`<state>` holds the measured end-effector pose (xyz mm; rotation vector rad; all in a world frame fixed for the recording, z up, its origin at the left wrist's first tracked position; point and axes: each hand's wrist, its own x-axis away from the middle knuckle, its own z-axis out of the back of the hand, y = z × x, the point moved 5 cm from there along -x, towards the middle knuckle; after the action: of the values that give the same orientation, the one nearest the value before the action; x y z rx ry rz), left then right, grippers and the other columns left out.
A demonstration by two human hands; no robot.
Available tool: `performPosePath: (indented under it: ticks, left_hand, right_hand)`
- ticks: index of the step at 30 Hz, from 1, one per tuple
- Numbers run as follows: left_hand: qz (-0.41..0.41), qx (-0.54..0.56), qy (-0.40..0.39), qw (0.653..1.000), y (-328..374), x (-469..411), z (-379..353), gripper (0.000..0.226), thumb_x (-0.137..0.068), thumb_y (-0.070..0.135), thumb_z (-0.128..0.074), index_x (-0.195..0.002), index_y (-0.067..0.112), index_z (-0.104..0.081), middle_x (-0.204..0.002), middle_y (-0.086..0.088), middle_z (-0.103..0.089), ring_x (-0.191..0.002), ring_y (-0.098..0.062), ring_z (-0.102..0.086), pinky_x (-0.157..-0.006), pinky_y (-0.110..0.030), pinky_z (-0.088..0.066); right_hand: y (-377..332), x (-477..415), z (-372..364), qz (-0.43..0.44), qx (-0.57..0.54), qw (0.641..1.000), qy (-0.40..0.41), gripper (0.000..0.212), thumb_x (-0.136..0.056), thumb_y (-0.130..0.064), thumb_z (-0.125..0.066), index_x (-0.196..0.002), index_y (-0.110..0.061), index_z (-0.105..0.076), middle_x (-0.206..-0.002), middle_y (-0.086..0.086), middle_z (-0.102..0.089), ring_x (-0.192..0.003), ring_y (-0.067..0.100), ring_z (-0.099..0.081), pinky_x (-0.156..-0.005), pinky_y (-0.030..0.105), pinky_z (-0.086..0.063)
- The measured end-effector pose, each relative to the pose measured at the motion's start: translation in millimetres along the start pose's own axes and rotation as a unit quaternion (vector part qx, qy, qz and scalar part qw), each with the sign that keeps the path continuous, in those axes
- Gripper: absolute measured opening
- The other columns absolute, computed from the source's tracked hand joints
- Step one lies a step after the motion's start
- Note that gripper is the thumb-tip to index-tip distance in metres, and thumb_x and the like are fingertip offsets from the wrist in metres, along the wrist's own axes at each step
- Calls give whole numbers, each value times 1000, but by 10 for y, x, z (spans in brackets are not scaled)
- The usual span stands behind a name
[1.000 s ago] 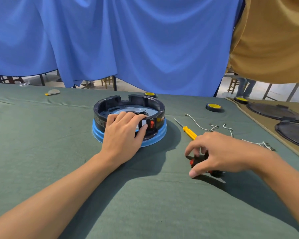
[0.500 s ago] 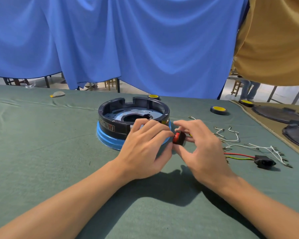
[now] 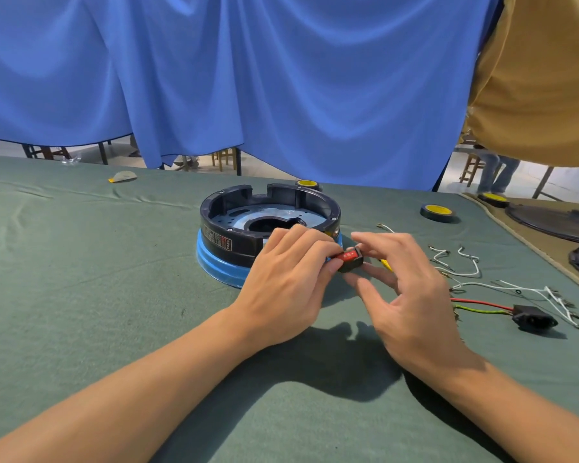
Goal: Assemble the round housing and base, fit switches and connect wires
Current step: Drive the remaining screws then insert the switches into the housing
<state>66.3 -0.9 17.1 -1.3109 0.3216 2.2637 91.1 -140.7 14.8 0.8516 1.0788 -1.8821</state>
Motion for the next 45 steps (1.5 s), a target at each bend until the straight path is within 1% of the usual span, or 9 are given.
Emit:
performPosePath:
  ticks: [5,10,17,22,26,30,32,38,45]
  left_hand:
    - [6,7,-11,1000,-16,9,-8,28,-100,14,-45,-99,-1,-68,-96,-10,-67,-85,-30,-60,-74,-43,-46]
    - [57,16,22,998,-39,11,20,31,-99,23,-49,-99,-2,-67,-97,-10,-67,-86,-29,-60,-76,-43,-47]
    - [29,-20,59,998,-53,4,43,27,-98,16,-50,-90,-1,-69,-88,-9,-69,-79,-30,-63,-70,-44,-47]
    - [28,-65,72,995,-156,9,75,26,-99,14,-49,-90,1,-70,-89,-7,-70,-78,-29,-64,-70,-43,-48]
    - [122,-102,90,983,-433,39,193,24,-97,16,-51,-90,4,-70,-88,-5,-70,-81,-28,-64,-76,-40,-45]
    - [223,-97,30,970,-680,112,196,33,-99,26,-43,-92,7,-68,-91,-4,-70,-86,-29,-63,-82,-36,-39]
    - [246,-75,4,966,-716,137,160,34,-100,28,-43,-93,7,-68,-90,-3,-70,-85,-27,-62,-85,-36,-38]
    - [231,-70,-17,970,-623,122,98,27,-99,25,-48,-92,10,-68,-86,2,-71,-80,-23,-62,-87,-38,-38]
    - [232,-78,-24,969,-593,144,70,28,-99,25,-47,-90,9,-69,-84,1,-71,-79,-24,-61,-85,-38,-37]
  right_hand:
    - [-38,2,19,2,44,999,28,28,-78,-1,-76,-103,-8,-69,-94,1,-63,-82,5,-63,-74,28,-54]
    - [-63,17,34,1,27,999,47,20,-77,1,-76,-95,-6,-70,-89,3,-62,-81,6,-61,-75,15,-53]
    - [-109,24,-56,-58,-56,996,35,28,-77,-5,-77,-100,-15,-66,-93,-2,-66,-87,3,-66,-74,15,-55]
    - [-100,-47,-187,-57,0,998,13,38,-83,-8,-74,-118,-15,-63,-93,-5,-63,-86,10,-63,-74,27,-56]
    - [3,-247,-264,-81,20,995,63,29,-88,-8,-67,-116,-13,-64,-93,-6,-57,-84,7,-57,-79,26,-50]
    - [160,-328,-306,-152,-15,980,129,27,-89,-11,-65,-112,-20,-55,-95,-2,-61,-85,12,-59,-78,32,-52]
    - [211,-281,-333,-169,-25,977,128,28,-88,-11,-66,-109,-22,-50,-94,0,-63,-84,15,-61,-77,33,-52]
    - [222,-208,-376,-152,-17,985,86,32,-80,-12,-72,-99,-22,-48,-81,-14,-59,-77,5,-59,-67,23,-49]
    - [212,-202,-403,-153,-19,985,75,32,-77,-8,-72,-94,-19,-47,-74,-16,-55,-76,-2,-55,-61,9,-41]
